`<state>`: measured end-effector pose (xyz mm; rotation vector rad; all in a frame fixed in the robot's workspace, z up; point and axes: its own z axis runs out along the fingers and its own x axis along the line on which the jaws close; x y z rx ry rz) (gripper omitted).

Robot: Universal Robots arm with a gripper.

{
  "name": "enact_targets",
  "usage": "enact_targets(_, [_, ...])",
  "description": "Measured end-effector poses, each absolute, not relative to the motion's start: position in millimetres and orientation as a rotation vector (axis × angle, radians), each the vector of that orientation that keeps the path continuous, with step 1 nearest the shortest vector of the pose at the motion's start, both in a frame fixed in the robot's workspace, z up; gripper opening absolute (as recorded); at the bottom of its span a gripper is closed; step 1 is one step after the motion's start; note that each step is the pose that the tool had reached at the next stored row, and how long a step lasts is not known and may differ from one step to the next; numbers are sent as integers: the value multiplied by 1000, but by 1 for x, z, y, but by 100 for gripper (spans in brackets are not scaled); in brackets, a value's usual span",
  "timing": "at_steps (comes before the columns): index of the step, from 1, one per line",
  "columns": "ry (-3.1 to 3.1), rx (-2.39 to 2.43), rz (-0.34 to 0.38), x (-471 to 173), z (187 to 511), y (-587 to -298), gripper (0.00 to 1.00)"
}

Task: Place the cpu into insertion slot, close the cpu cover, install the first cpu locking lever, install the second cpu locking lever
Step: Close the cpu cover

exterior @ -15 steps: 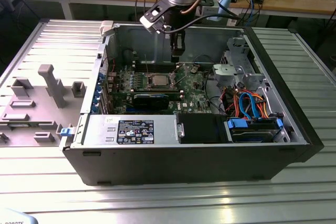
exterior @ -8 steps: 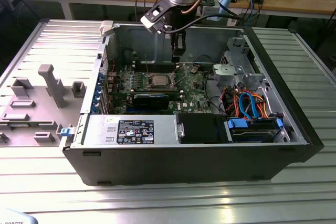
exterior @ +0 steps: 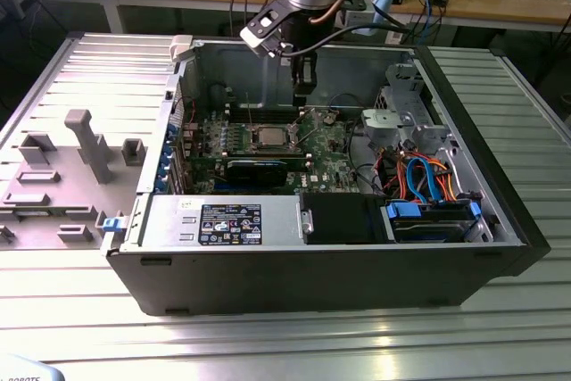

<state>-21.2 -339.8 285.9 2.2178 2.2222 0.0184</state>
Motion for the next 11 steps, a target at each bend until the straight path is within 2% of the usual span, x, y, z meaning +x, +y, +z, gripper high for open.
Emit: enact_targets(11, [2222,2218,18,-18,286,-340,11])
